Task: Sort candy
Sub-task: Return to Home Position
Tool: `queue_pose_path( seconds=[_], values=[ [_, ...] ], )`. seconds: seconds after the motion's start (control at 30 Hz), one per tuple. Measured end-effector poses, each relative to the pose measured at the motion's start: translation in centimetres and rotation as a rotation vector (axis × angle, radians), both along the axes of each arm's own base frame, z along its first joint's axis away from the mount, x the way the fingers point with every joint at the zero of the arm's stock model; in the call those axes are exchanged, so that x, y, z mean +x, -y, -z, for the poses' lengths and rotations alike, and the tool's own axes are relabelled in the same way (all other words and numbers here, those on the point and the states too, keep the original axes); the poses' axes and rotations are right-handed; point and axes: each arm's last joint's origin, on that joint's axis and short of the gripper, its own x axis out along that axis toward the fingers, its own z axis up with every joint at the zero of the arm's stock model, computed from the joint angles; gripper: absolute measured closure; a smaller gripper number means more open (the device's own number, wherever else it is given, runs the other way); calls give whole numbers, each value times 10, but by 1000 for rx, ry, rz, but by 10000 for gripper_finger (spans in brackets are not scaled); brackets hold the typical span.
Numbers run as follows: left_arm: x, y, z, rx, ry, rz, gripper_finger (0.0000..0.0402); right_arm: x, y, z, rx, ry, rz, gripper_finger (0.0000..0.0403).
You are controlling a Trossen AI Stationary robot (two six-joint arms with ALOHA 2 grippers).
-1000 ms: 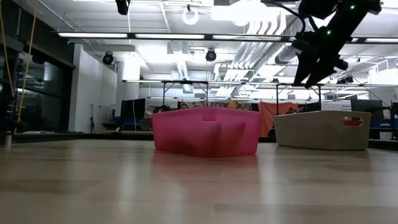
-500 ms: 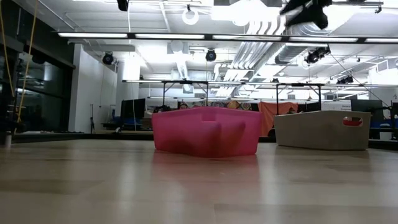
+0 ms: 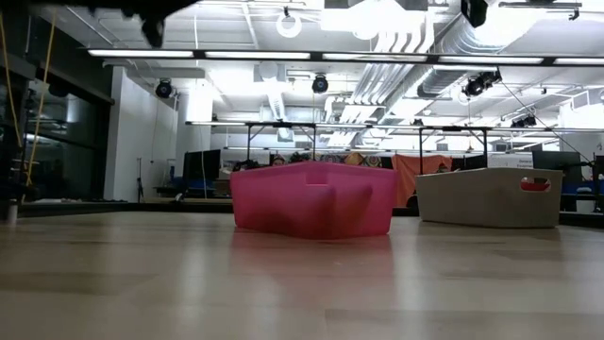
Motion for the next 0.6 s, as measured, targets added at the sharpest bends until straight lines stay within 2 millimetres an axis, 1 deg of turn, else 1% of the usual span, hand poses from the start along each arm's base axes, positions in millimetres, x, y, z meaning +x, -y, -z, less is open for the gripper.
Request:
queue_pose_path(
  seconds=[0.07,0.2,0.4,0.57,0.6],
  values=[
    [-10,0,18,-33,39,1,388,1,-1,-2,-13,18,-10,396],
    [-25,-2,50,-46,99,-26,399,1,-2,-3,-29,25,-51,400],
    [-39,-3,79,-120,155,-35,401,2,-6,-3,-14,30,-175,402],
    [-45,-3,103,-140,145,-38,401,1,-7,-1,16,18,-195,402],
    [-46,-3,104,-153,130,-38,401,1,-7,0,20,11,-199,402]
  ],
)
